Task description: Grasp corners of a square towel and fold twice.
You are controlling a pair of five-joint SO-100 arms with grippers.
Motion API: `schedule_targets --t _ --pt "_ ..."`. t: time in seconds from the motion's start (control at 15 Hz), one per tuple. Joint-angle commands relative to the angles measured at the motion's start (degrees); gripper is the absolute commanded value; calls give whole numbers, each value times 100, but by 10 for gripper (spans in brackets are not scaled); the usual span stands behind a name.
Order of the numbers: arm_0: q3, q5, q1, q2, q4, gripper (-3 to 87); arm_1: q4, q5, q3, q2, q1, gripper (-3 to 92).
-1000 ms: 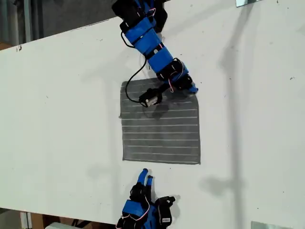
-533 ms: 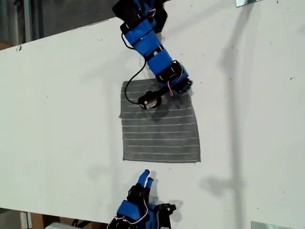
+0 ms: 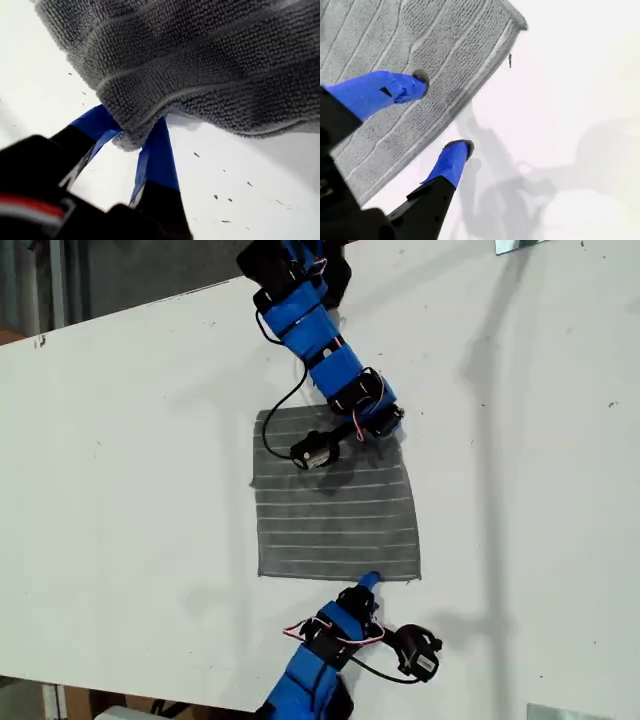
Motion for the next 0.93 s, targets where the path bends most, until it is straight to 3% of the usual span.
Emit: schedule_targets --t 0.0,0.47,0.53,0.6,0.87 --pt "-475 -70 316 -396 -448 248 -70 18 -97 -9 -9 -1" --pt "-1230 114 475 -2435 -2004 233 88 53 -202 35 -114 -1" --pt "-1406 123 475 -2698 -2118 7 105 53 -255 44 -132 -1" --pt "-1617 158 501 -2892 -2162 1 123 53 -299 35 -132 -1" --pt "-2971 483 527 -2936 -598 1 369 70 -598 79 -185 -1"
